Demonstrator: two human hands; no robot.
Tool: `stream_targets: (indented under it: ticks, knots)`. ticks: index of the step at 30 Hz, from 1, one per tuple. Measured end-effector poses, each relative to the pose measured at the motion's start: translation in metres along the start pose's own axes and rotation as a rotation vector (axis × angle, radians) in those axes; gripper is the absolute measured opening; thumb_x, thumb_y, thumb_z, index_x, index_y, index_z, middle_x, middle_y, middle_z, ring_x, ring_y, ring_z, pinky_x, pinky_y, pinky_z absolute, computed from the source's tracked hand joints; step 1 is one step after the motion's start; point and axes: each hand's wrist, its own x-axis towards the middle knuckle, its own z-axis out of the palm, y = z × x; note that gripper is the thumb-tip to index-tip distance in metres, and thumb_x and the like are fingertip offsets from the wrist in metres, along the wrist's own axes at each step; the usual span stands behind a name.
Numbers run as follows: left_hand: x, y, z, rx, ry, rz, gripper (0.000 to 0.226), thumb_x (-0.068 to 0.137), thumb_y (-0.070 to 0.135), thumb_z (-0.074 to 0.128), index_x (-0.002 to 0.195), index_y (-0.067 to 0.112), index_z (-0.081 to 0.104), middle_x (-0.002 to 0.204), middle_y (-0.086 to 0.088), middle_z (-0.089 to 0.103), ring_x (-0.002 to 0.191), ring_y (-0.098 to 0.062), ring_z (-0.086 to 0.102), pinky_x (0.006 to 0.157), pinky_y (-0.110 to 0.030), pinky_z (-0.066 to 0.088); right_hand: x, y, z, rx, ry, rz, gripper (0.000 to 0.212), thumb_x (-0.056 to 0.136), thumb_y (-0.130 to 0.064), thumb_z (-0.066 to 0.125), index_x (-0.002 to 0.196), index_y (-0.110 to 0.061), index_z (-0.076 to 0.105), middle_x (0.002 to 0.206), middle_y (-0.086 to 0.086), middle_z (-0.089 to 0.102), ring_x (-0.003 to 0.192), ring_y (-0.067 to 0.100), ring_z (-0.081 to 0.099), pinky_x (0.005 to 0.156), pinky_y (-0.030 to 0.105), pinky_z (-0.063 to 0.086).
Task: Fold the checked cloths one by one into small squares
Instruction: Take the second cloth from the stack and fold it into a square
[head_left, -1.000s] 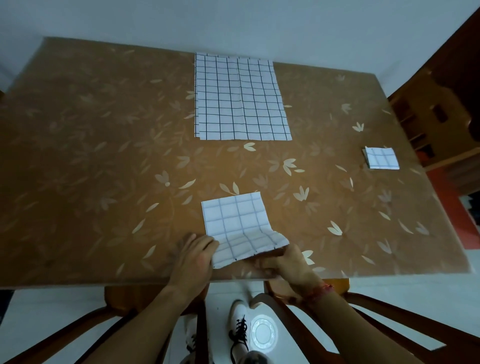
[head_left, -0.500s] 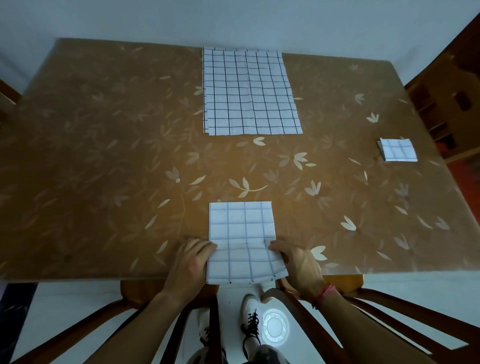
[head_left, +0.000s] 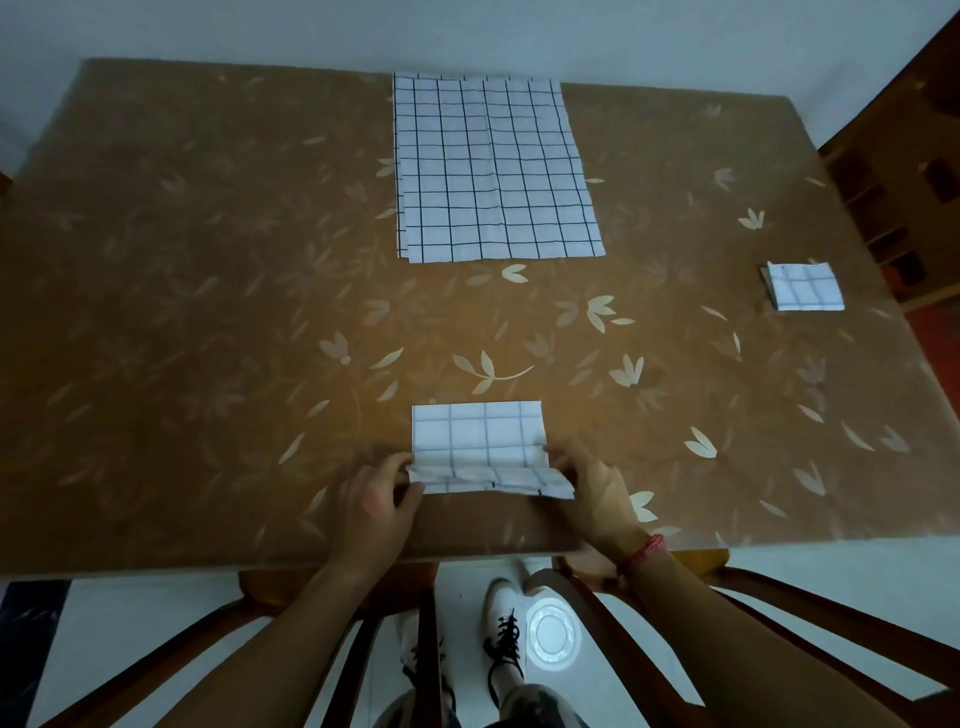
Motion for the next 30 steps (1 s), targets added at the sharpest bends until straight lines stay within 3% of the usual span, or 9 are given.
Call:
stream_targets:
  ticks: [4, 6, 15, 19, 21, 25, 27, 30]
  knots:
    - [0.007, 0.002, 0.003, 0.091, 0.016, -0.045, 0.035, 0.088, 0.041, 0.061, 0.12, 0.026, 0.055, 0.087, 0.006, 0.064, 0.088, -0.019, 0.057, 0.086, -0.043, 0.046, 0.007, -0.006, 0.003, -0.07, 0.033, 0.037, 0.033, 0.087, -0.035, 0.067, 0.116, -0.022, 0.055, 0.091, -0.003, 0.07, 0.083, 0.021, 0.067, 0.077, 0.042, 0.055]
    - [0.007, 0.002, 0.002, 0.147, 0.012, -0.047, 0.034, 0.089, 0.042, 0.059, 0.119, 0.027, 0.053, 0.085, 0.006, 0.063, 0.089, -0.019, 0.056, 0.088, -0.041, 0.042, 0.011, -0.006, 0.004, -0.083, 0.014, 0.044, 0.04, 0.089, -0.036, 0.065, 0.124, -0.025, 0.05, 0.096, -0.001, 0.07, 0.085, 0.024, 0.067, 0.077, 0.044, 0.056]
    - [0.006, 0.005, 0.002, 0.235, 0.009, 0.011, 0.03, 0.091, 0.034, 0.057, 0.118, 0.02, 0.057, 0.09, 0.001, 0.065, 0.09, -0.022, 0.056, 0.086, -0.041, 0.038, 0.017, 0.001, 0.015, -0.148, 0.044, 0.039, 0.052, 0.087, -0.038, 0.064, 0.131, -0.033, 0.036, 0.099, 0.0, 0.068, 0.082, 0.026, 0.067, 0.071, 0.047, 0.058]
    - [0.007, 0.004, -0.002, 0.261, 0.093, 0.177, 0.033, 0.089, 0.034, 0.046, 0.111, 0.013, 0.06, 0.095, -0.003, 0.061, 0.087, -0.023, 0.053, 0.076, -0.04, 0.047, 0.017, -0.004, 0.015, -0.174, 0.11, 0.021, 0.054, 0.086, -0.045, 0.062, 0.131, -0.031, 0.037, 0.11, -0.002, 0.05, 0.084, 0.022, 0.061, 0.069, 0.041, 0.056]
    - [0.01, 0.003, -0.003, 0.277, 0.093, 0.291, 0.037, 0.093, 0.029, 0.041, 0.117, 0.007, 0.059, 0.111, -0.01, 0.061, 0.101, -0.027, 0.055, 0.086, -0.043, 0.049, 0.019, -0.01, 0.018, -0.251, 0.174, -0.099, 0.051, 0.088, -0.047, 0.057, 0.131, -0.023, 0.043, 0.109, 0.001, 0.046, 0.084, 0.02, 0.056, 0.067, 0.038, 0.055]
    - [0.023, 0.0, -0.002, 0.425, -0.045, 0.431, 0.05, 0.098, 0.023, 0.031, 0.141, -0.001, 0.041, 0.149, -0.018, 0.038, 0.139, -0.029, 0.034, 0.111, -0.046, 0.034, 0.027, -0.03, 0.038, -0.41, 0.166, -0.368, 0.057, 0.091, -0.047, 0.046, 0.137, -0.013, 0.045, 0.134, 0.013, 0.048, 0.117, 0.027, 0.049, 0.096, 0.042, 0.049]
    - [0.03, 0.0, 0.0, 0.488, -0.102, 0.438, 0.053, 0.099, 0.026, 0.025, 0.145, 0.0, 0.034, 0.154, -0.016, 0.029, 0.144, -0.026, 0.025, 0.114, -0.046, 0.029, 0.031, -0.04, 0.053, -0.455, 0.086, -0.437, 0.061, 0.094, -0.043, 0.046, 0.144, -0.01, 0.037, 0.152, 0.017, 0.034, 0.139, 0.032, 0.033, 0.112, 0.045, 0.034]
    - [0.039, -0.004, 0.001, 0.562, -0.143, 0.441, 0.056, 0.1, 0.031, 0.018, 0.147, 0.001, 0.03, 0.155, -0.015, 0.027, 0.145, -0.025, 0.022, 0.114, -0.046, 0.026, 0.039, -0.046, 0.074, -0.508, 0.032, -0.546, 0.059, 0.099, -0.032, 0.042, 0.148, -0.003, 0.029, 0.158, 0.022, 0.021, 0.147, 0.035, 0.019, 0.118, 0.046, 0.023]
